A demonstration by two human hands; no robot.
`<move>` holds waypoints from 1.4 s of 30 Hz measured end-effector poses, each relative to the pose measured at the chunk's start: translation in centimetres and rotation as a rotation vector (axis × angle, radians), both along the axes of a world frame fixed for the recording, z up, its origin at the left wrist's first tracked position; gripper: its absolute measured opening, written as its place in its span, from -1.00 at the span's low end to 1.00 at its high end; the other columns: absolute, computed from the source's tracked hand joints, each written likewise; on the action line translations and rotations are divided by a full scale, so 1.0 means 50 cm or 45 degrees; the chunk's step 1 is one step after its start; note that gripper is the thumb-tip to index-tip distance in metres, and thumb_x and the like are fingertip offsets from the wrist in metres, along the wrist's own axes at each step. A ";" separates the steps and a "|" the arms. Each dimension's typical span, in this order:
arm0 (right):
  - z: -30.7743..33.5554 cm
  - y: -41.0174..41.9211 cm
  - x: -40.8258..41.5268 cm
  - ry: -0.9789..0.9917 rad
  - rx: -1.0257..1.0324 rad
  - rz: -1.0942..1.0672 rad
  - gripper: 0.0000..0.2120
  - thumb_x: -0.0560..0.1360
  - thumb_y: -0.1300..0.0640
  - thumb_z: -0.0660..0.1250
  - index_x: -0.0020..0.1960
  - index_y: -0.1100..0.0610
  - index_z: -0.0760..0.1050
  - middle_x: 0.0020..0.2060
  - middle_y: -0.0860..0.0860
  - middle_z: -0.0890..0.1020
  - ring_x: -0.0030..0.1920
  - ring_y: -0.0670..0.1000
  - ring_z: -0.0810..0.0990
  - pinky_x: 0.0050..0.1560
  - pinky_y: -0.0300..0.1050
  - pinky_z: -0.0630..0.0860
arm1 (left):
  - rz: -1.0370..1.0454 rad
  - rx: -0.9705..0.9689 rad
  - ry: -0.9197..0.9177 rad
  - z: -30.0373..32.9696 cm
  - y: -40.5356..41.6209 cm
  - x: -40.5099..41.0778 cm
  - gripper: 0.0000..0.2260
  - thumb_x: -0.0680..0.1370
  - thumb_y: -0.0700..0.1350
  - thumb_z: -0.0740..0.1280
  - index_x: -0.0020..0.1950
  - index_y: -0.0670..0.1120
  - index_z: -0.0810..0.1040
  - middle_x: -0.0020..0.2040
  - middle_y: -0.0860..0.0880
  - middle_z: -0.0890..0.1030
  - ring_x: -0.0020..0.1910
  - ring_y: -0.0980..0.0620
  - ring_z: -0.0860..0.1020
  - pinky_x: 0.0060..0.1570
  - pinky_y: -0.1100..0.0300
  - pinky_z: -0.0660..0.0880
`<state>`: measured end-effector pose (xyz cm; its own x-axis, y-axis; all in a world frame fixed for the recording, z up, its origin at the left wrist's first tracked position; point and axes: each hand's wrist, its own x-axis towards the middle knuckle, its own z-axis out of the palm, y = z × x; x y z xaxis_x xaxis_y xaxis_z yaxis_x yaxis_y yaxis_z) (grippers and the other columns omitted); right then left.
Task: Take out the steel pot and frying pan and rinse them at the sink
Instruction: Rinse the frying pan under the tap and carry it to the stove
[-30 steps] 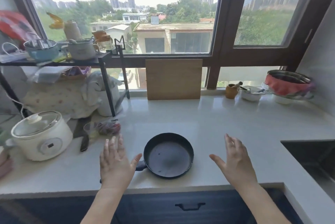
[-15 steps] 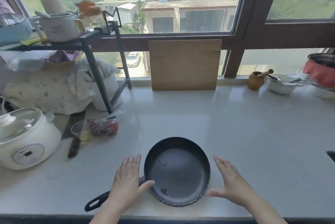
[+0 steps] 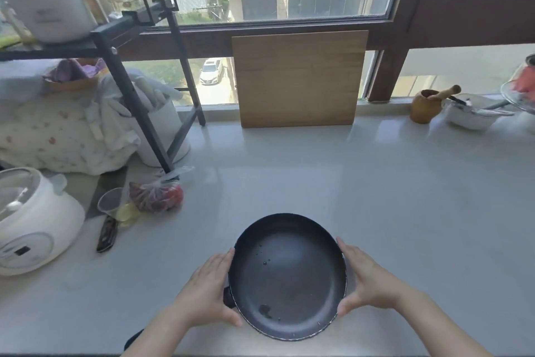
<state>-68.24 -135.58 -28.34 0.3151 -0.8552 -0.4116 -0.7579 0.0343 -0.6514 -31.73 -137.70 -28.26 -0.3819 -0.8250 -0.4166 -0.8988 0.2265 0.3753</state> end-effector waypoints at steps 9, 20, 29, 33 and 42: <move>-0.009 -0.004 0.006 -0.026 -0.072 0.022 0.29 0.03 -0.22 0.62 0.49 -0.33 -0.17 0.37 -0.20 0.33 0.37 -0.07 0.29 0.39 0.03 0.29 | 0.163 0.204 0.307 0.017 -0.003 -0.015 0.27 0.11 0.09 0.61 0.52 0.35 -0.25 0.38 0.29 0.33 0.29 0.21 0.44 0.29 0.10 0.42; -0.001 0.067 -0.051 -0.345 -0.119 -0.246 0.27 0.06 0.02 0.70 0.49 -0.35 -0.05 0.41 -0.35 0.26 0.44 -0.24 0.21 0.42 -0.15 0.26 | 0.026 0.329 0.483 0.059 -0.039 -0.094 0.16 0.24 -0.20 0.62 0.47 0.37 -0.14 0.24 0.18 0.44 -0.25 0.19 0.60 -0.07 0.32 0.49; 0.061 0.258 -0.322 -0.147 -0.082 -0.827 0.44 -0.03 -0.22 0.65 0.55 -0.23 -0.27 0.54 -0.20 0.05 0.51 -0.18 0.08 0.51 -0.13 0.10 | -0.511 0.374 0.508 0.177 -0.085 -0.475 0.02 0.27 -0.30 0.56 0.42 0.41 0.06 -0.03 0.27 0.49 -0.20 -0.08 0.64 -0.13 0.19 0.59; 0.091 0.372 -0.478 -0.064 -0.105 -1.068 0.46 -0.06 -0.21 0.65 0.53 -0.27 -0.30 0.55 -0.19 0.06 0.51 -0.12 0.13 0.50 -0.05 0.16 | -0.729 0.397 0.498 0.205 -0.063 -0.708 0.02 0.27 -0.30 0.56 0.43 0.40 0.08 0.05 0.14 0.51 -0.17 -0.09 0.65 -0.11 0.14 0.61; 0.163 0.606 -0.817 0.055 -0.171 -1.458 0.45 -0.02 -0.21 0.66 0.54 -0.22 -0.30 0.55 -0.21 -0.03 0.54 -0.13 0.02 0.49 -0.09 0.13 | -1.054 0.448 0.496 0.230 0.036 -1.219 -0.02 0.24 -0.31 0.56 0.34 0.45 0.16 0.09 -0.06 0.53 -0.10 -0.14 0.66 -0.07 0.11 0.62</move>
<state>-109.07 -105.30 -20.20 -0.6860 -0.6685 -0.2873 -0.3494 0.6489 -0.6759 -92.68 -135.90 -16.78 -0.9468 -0.0873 -0.3099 -0.3054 0.5477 0.7789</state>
